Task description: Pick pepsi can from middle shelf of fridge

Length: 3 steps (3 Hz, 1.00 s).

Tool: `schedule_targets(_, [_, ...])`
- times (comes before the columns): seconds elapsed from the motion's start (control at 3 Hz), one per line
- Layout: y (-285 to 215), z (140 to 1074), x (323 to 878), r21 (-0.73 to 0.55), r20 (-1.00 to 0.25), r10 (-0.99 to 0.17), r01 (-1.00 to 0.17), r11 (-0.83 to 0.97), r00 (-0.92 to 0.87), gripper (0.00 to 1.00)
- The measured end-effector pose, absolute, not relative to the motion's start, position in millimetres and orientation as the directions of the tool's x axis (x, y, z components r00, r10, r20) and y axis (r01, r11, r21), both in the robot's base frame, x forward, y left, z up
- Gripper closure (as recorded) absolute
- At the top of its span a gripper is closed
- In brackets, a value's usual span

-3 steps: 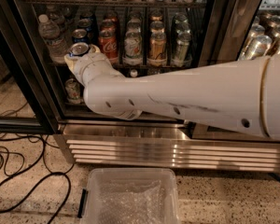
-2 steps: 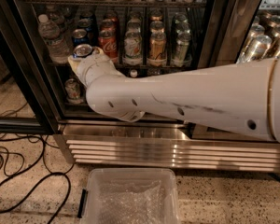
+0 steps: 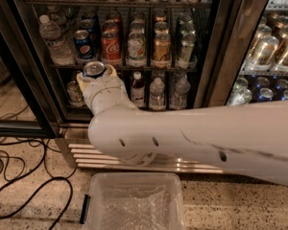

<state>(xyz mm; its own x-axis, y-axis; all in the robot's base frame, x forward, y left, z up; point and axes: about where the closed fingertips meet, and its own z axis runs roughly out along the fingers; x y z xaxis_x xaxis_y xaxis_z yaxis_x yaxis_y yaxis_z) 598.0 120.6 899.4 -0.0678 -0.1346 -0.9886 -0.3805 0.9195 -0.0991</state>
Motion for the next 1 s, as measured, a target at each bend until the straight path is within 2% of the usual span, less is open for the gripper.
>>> schedule_targets(0.67, [99.7, 875.9, 530.6, 0.059, -0.978, 0.004, -0.259, 0.964, -0.21, 1.0])
schedule_targets(1.0, [98.4, 860.2, 527.1, 0.096, -0.962, 0.031, -0.227, 0.969, -0.272, 1.0])
